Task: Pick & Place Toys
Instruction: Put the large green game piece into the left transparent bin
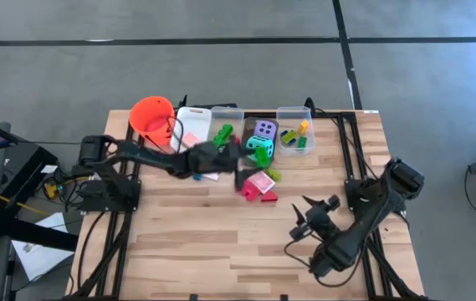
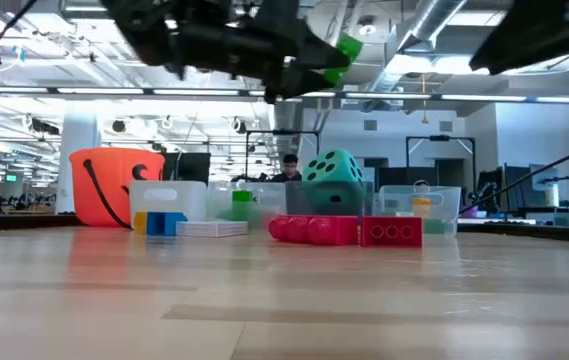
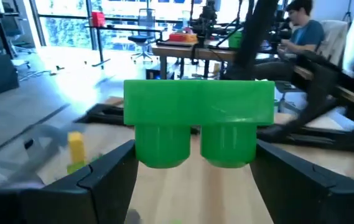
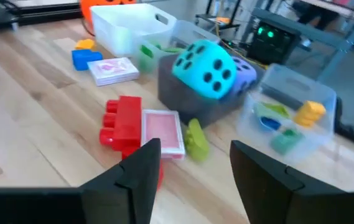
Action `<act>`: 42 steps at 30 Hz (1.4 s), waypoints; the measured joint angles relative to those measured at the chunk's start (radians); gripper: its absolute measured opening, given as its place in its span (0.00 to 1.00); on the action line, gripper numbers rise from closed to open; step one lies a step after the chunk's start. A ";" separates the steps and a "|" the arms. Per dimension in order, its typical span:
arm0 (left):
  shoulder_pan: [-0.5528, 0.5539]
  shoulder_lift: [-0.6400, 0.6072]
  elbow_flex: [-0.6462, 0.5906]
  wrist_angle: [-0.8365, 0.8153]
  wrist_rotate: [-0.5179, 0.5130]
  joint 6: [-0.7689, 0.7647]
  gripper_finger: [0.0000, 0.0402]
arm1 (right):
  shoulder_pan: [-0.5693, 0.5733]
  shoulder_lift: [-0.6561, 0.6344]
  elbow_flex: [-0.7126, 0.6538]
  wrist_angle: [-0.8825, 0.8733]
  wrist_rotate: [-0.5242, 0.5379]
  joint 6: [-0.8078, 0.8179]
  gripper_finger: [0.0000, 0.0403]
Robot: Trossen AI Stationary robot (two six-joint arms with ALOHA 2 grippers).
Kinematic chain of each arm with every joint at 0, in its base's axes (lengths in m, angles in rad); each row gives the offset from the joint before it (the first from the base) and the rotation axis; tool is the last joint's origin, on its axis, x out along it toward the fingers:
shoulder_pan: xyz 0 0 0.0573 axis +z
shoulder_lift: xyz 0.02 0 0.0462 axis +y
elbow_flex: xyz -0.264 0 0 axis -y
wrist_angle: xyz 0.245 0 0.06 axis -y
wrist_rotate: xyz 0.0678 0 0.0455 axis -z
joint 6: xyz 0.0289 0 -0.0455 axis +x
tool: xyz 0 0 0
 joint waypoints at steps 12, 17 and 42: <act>0.157 0.335 0.529 -0.286 0.108 0.045 0.71 | 0.011 0.117 -0.004 0.163 -0.010 0.073 0.50; 0.162 0.445 0.635 -0.306 0.112 0.159 0.72 | -0.004 0.122 -0.003 0.184 -0.010 0.065 0.52; 0.119 0.305 0.806 -1.018 0.213 0.154 0.91 | -0.016 0.122 0.000 0.451 -0.002 -0.228 0.56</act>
